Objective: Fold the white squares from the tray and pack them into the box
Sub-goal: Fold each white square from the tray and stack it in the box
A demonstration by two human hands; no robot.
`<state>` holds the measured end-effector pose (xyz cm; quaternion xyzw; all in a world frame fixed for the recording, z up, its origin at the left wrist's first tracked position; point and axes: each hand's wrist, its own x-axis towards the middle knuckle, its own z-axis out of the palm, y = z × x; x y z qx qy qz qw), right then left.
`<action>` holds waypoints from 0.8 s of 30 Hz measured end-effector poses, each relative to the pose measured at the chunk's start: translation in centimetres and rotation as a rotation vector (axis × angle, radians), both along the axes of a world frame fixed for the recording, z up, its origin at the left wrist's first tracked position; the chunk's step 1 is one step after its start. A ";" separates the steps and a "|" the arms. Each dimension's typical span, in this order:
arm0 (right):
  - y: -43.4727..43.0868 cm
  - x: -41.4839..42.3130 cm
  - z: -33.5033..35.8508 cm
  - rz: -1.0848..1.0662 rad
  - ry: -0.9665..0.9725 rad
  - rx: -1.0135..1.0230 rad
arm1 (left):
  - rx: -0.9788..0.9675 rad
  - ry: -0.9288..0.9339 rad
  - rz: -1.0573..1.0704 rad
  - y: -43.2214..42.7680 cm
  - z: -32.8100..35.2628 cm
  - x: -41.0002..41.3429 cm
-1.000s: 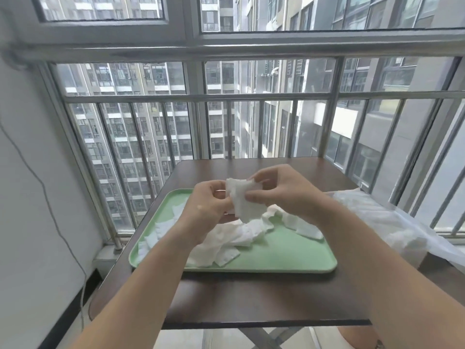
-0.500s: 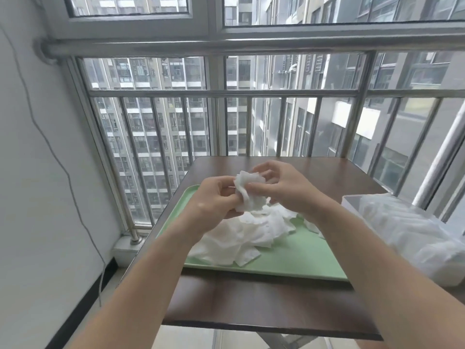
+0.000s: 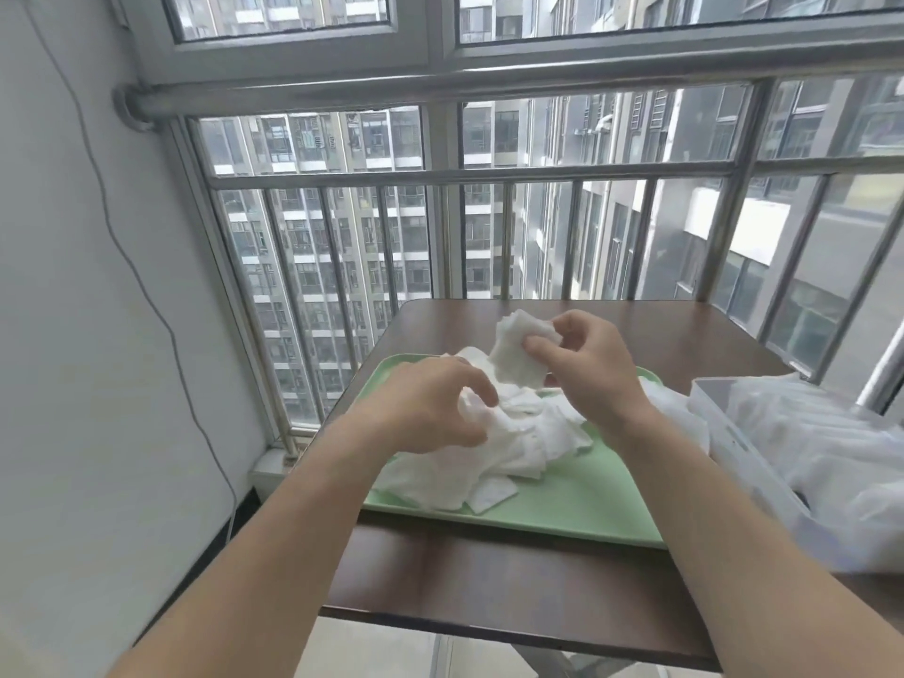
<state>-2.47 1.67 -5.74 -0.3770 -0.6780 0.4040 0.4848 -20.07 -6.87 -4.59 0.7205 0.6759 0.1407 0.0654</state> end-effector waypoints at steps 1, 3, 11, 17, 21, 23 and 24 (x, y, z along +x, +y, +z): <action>0.0 0.1 -0.1 -0.016 0.003 0.013 | -0.004 0.093 -0.006 0.4 -0.2 0.4; 0.1 0.2 -0.3 -0.042 -0.015 0.033 | 0.007 0.172 0.003 1.2 -0.5 0.7; 1.2 1.1 -1.1 -0.142 -0.003 -0.016 | 0.139 -0.439 0.005 3.6 0.8 0.4; 0.9 1.4 -1.0 -0.007 0.169 -0.175 | 0.192 -0.942 -0.107 3.5 0.4 2.4; 0.2 1.1 -0.8 0.141 0.242 -0.253 | 0.259 -0.987 -0.088 3.5 -0.2 2.5; 0.1 1.0 -0.7 0.169 0.250 -0.265 | 0.272 -0.980 -0.074 3.6 -0.5 2.2; 0.0 1.0 -0.7 0.181 0.260 -0.269 | 0.281 -0.965 -0.068 3.6 -0.6 2.1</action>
